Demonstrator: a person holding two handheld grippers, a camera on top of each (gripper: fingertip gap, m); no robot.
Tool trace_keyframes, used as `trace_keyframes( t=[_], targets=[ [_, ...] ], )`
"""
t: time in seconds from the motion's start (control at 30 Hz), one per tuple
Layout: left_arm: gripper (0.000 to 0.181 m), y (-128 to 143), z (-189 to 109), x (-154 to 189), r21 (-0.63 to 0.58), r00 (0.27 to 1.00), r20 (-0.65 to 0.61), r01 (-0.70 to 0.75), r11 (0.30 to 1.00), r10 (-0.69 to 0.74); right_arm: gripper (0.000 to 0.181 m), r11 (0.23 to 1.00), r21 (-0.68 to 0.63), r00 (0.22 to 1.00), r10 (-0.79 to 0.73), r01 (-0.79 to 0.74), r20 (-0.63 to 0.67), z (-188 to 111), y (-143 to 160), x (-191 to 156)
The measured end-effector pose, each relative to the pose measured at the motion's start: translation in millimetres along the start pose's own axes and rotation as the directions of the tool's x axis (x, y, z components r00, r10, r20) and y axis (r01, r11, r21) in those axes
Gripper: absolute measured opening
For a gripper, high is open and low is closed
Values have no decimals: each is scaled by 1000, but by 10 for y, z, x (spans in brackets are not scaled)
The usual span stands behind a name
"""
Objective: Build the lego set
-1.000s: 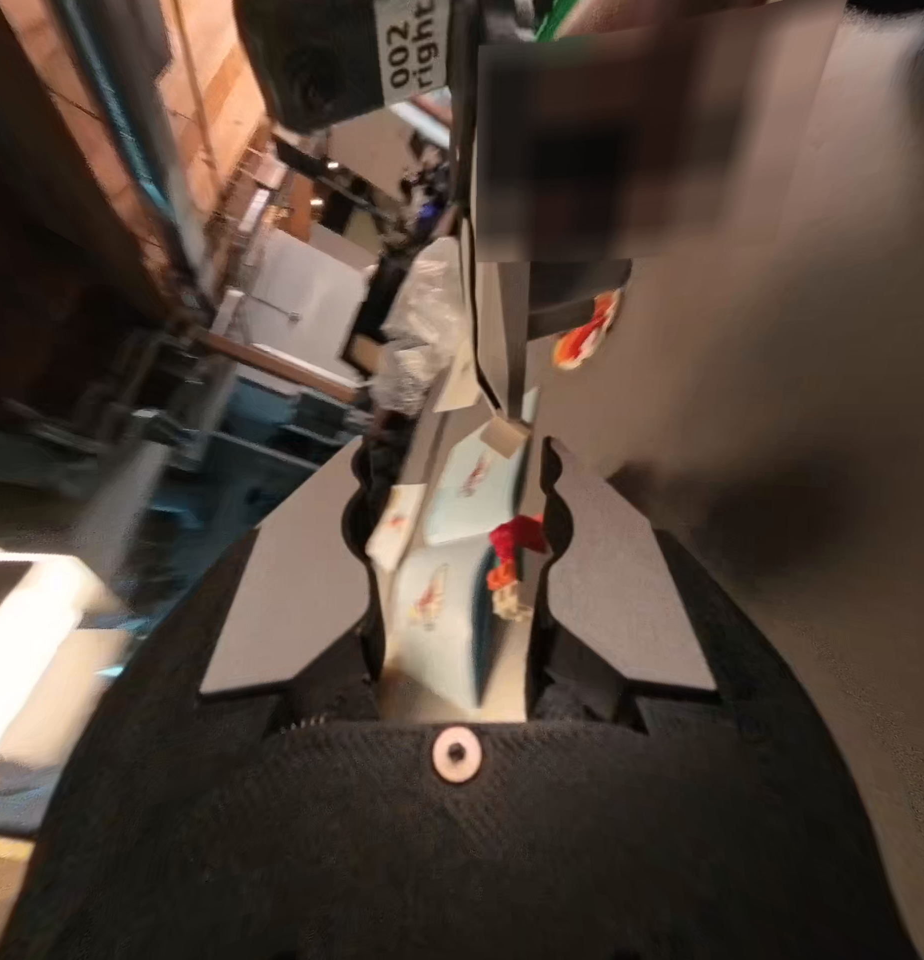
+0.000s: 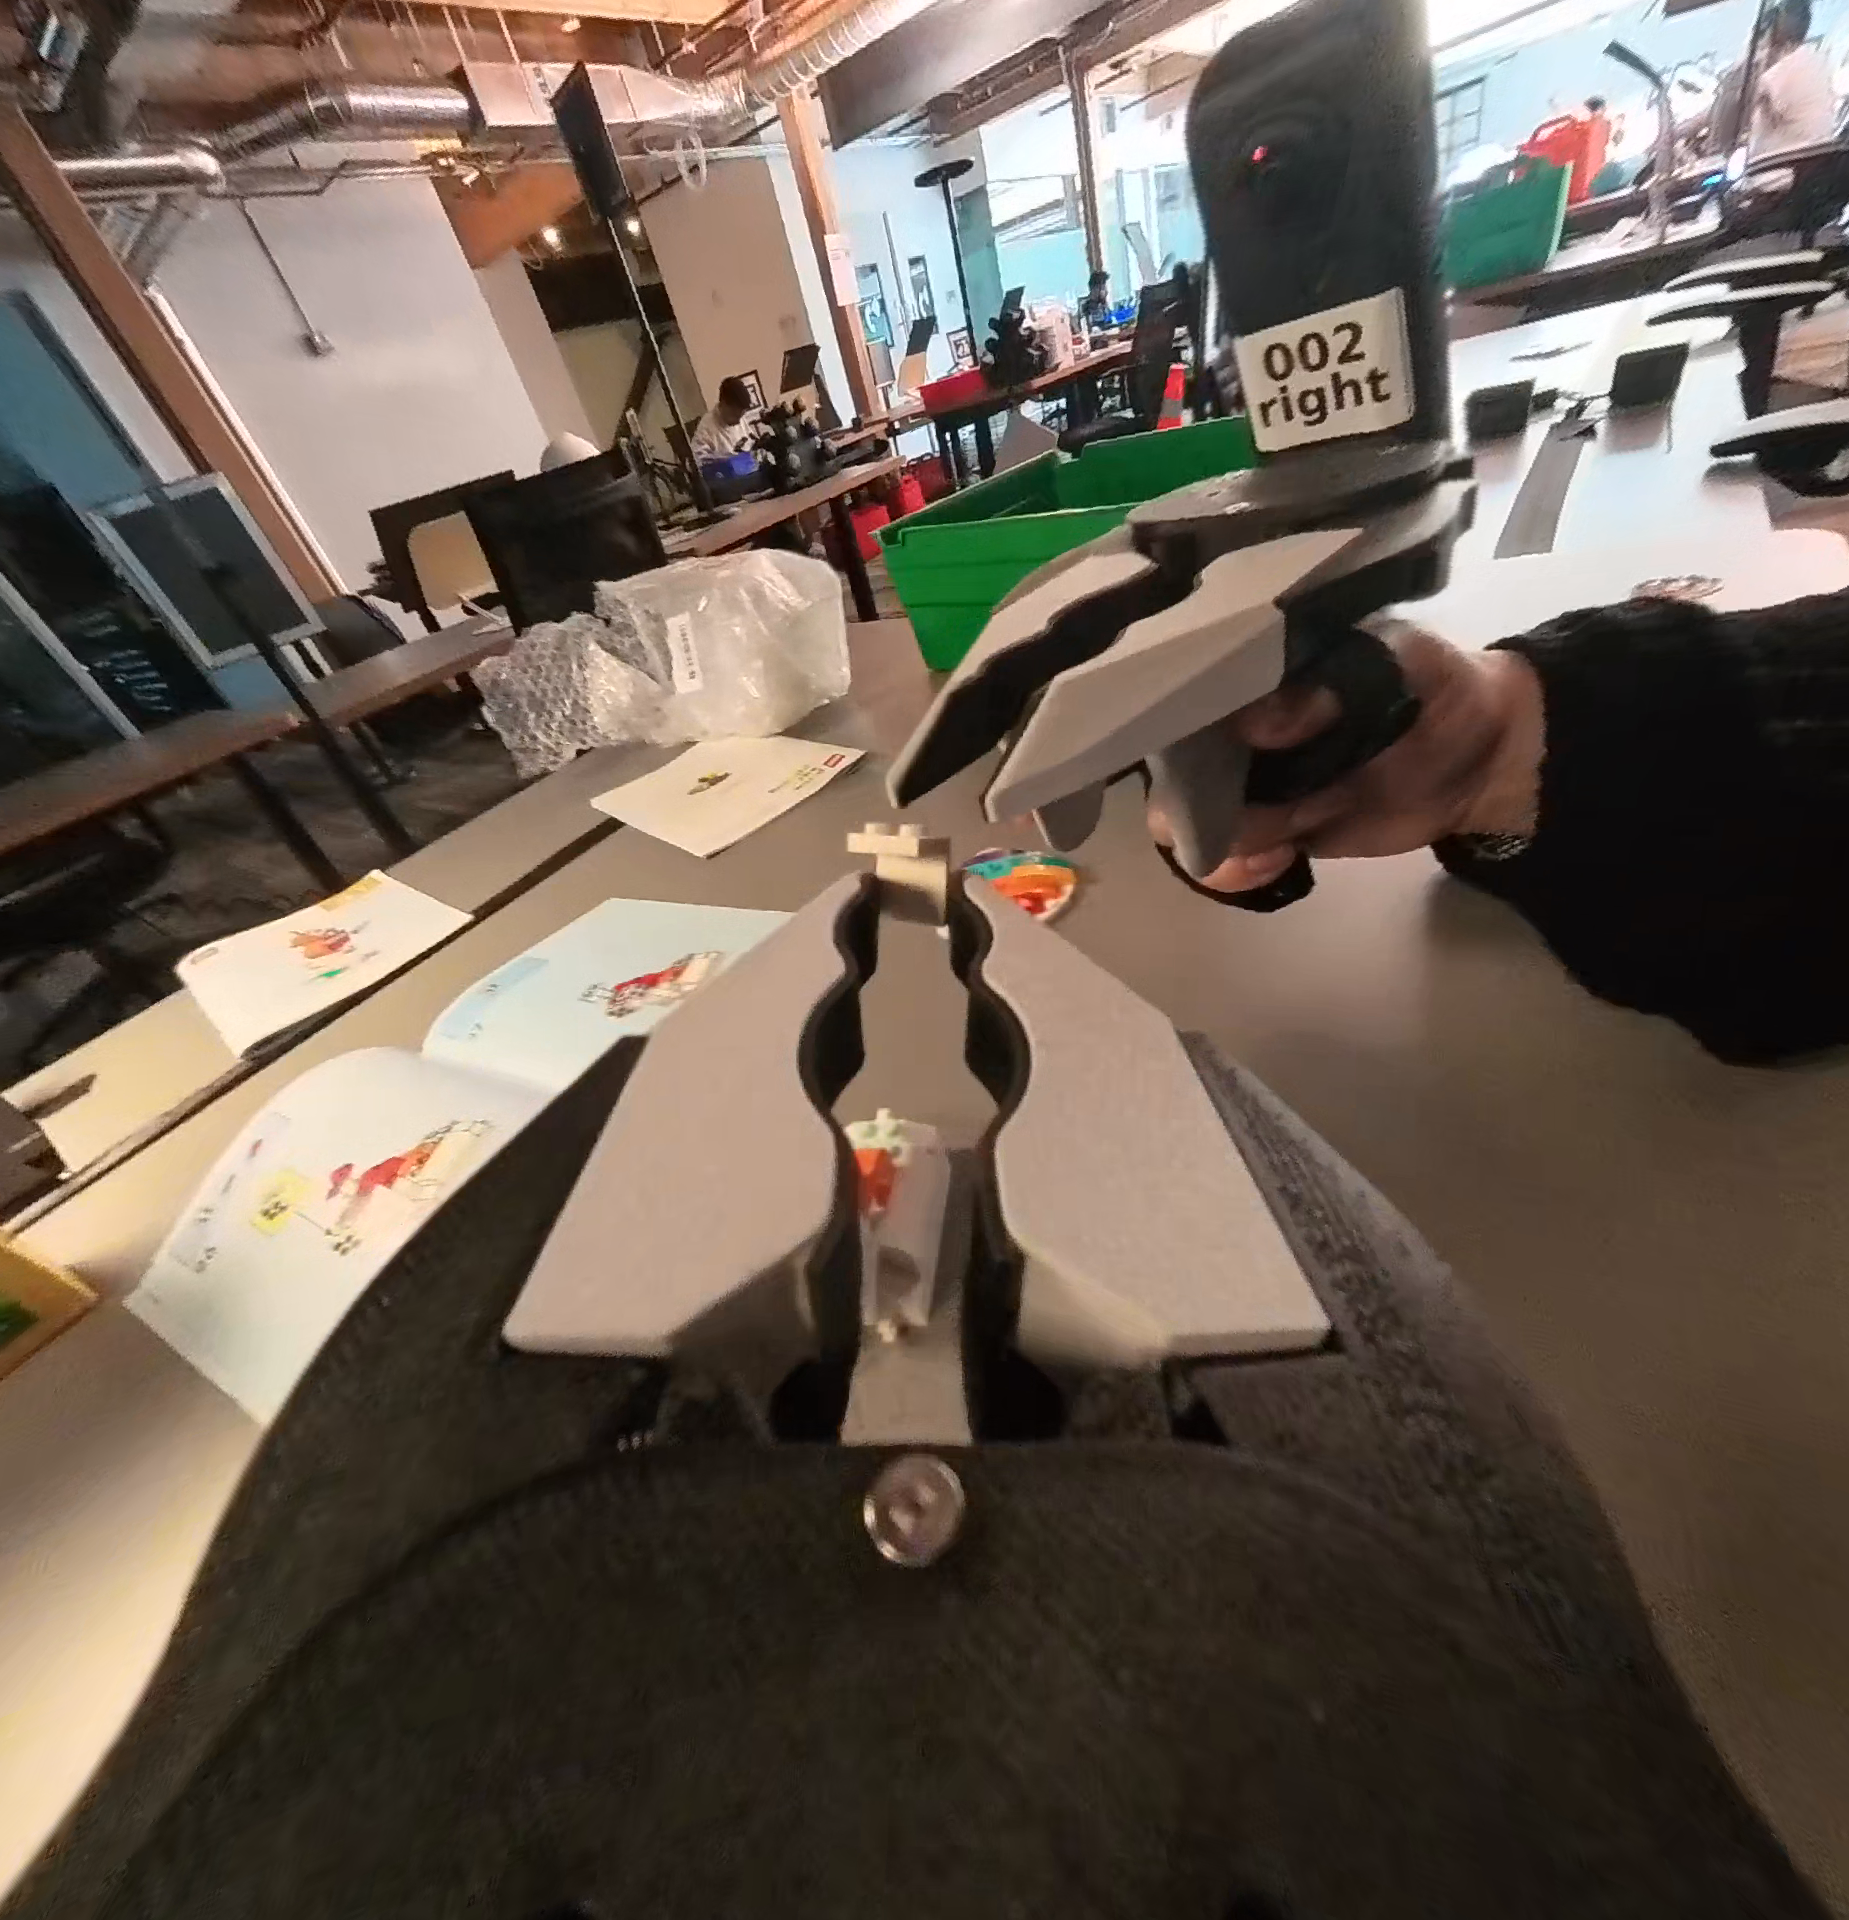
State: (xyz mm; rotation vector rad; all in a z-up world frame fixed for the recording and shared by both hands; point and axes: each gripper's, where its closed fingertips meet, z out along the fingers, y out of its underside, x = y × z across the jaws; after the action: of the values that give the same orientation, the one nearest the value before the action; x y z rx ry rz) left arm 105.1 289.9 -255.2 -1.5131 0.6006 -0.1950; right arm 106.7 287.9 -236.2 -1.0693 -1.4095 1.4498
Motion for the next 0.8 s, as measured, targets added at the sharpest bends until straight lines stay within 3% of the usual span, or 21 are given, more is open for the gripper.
trace_keyframes(
  t=[0.5,0.6,0.63,0.7,0.8],
  targets=[
    [13,-28,-3,135,20,993,-107,53,998,-51,14,997,-39,996,69,-66,63,15,0,-51],
    [65,65,-84,-100,-63,993,-28,111,992,-113,14,998,-69,1000,9,-8,6,-30,-7,66],
    [73,159,-125,-205,-118,991,12,137,984,-136,15,997,-77,1000,-2,1,-7,-47,-11,112],
    [77,393,-197,-330,-227,976,64,218,949,-209,14,997,-82,1000,-5,3,-27,-70,-4,194],
    [76,685,-233,-251,-351,942,34,325,878,-335,14,995,-101,999,-3,-1,-39,-88,63,270]
  ],
)
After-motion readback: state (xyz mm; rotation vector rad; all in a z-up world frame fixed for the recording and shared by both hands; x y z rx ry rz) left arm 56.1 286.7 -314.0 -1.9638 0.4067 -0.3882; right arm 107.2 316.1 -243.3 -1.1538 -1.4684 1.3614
